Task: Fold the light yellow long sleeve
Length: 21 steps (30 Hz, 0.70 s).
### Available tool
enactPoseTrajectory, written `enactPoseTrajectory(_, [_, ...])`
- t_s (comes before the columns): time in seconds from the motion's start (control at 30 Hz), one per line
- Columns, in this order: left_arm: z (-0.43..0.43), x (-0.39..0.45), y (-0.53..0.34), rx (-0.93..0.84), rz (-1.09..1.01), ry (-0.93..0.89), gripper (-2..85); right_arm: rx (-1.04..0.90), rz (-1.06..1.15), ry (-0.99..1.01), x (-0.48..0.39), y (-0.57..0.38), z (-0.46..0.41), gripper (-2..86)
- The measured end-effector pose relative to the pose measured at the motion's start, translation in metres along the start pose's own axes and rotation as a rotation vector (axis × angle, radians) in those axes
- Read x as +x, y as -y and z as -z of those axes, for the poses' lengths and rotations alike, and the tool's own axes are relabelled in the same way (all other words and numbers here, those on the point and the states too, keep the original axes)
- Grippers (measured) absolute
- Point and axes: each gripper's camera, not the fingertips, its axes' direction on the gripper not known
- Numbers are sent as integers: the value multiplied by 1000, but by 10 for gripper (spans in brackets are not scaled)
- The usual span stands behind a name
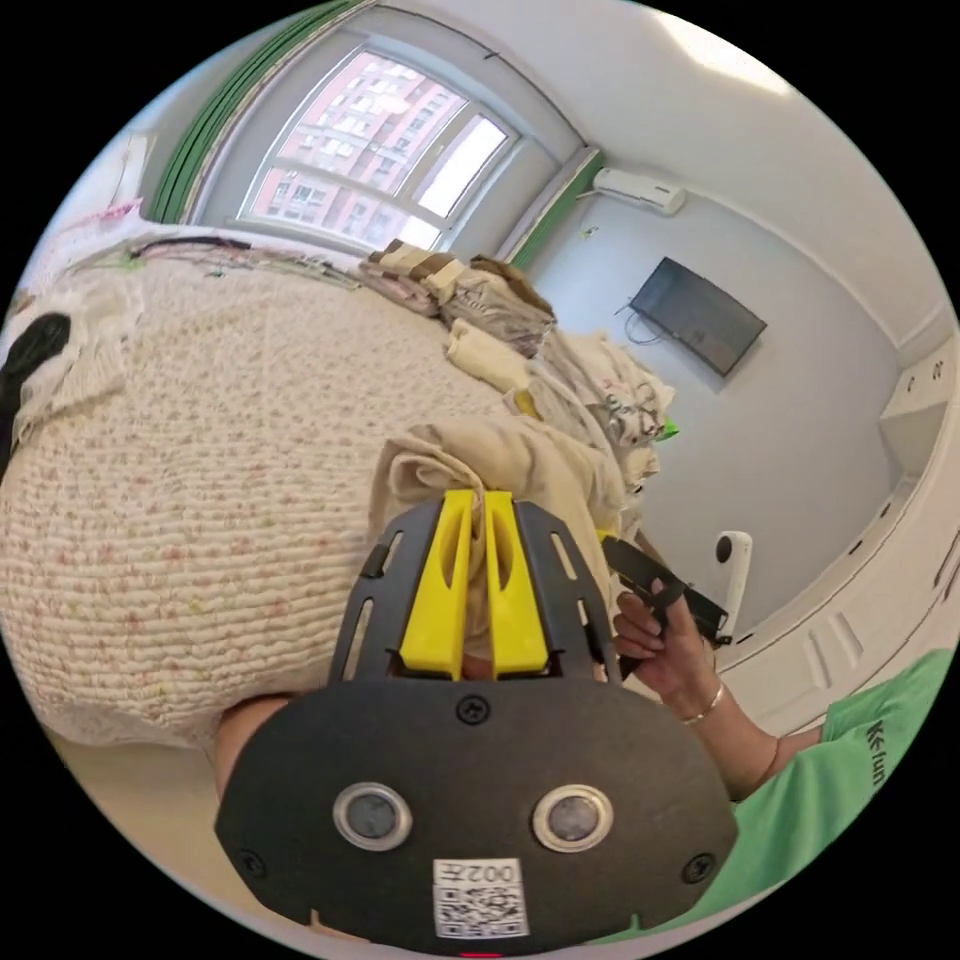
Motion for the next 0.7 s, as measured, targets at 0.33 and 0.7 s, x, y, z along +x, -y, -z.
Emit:
enactPoseTrajectory(0.33, [4,149,70,181,-371,-89,-15,431,-18,-63,17,69,116,65])
enactPoseTrajectory(0.7, [-159,304,260,67,-426,107,-12,609,-468,-348,140,225,135,81])
